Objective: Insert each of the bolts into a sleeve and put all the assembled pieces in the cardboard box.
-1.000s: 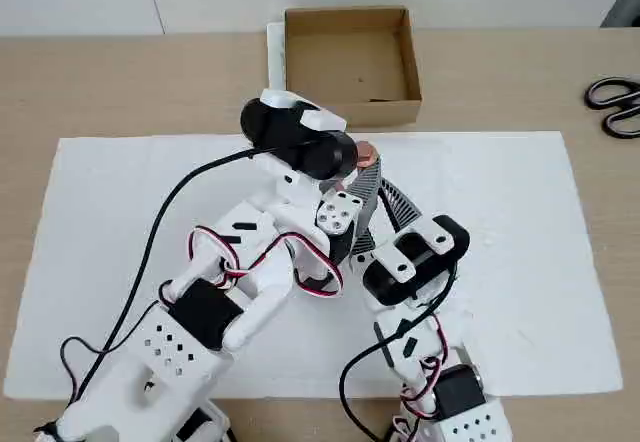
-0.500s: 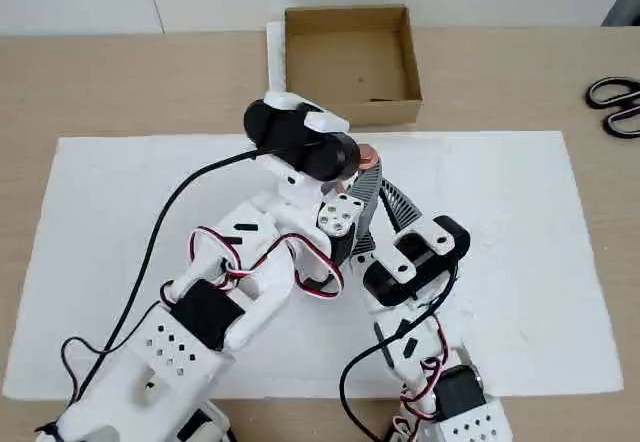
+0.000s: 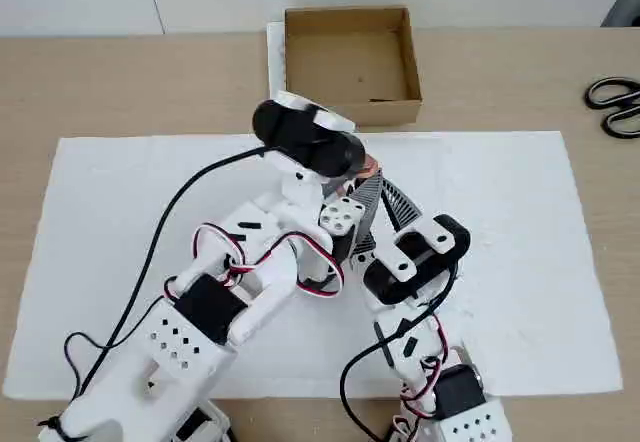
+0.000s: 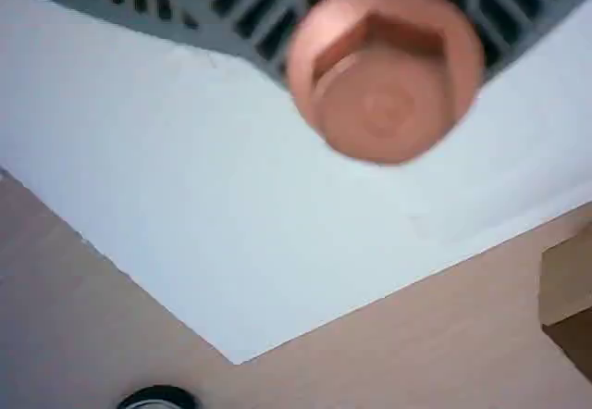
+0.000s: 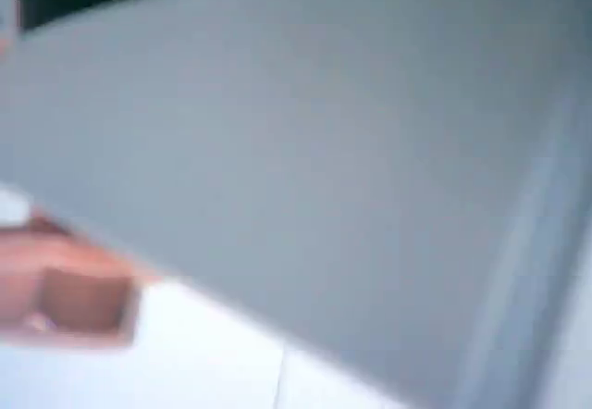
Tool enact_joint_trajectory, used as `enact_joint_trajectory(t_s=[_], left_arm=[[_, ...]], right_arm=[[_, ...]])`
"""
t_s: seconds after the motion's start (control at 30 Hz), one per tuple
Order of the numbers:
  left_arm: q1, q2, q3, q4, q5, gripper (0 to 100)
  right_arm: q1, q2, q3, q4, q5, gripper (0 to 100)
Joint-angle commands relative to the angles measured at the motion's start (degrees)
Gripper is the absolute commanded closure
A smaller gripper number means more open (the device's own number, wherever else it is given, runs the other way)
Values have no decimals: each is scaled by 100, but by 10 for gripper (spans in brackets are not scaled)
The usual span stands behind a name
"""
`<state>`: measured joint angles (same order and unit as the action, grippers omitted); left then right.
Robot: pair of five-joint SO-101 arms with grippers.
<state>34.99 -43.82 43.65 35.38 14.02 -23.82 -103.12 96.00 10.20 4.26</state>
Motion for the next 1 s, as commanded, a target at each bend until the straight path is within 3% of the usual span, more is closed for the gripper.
enact_joint_trajectory(t_s=[0.0, 0.53, 0.83, 0.97], left_arm=[[9, 0, -259, 273, -35, 869], [-97, -9, -1332, 1398, -70, 864], [-1134, -9, -2343, 2286, -53, 756], [-2303, 0, -2563, 2611, -79, 756]], right_arm=[[66, -84, 44, -136, -18, 995], [66, -84, 44, -136, -18, 995], [66, -84, 44, -136, -18, 995], [66, -57, 44, 92, -18, 995]])
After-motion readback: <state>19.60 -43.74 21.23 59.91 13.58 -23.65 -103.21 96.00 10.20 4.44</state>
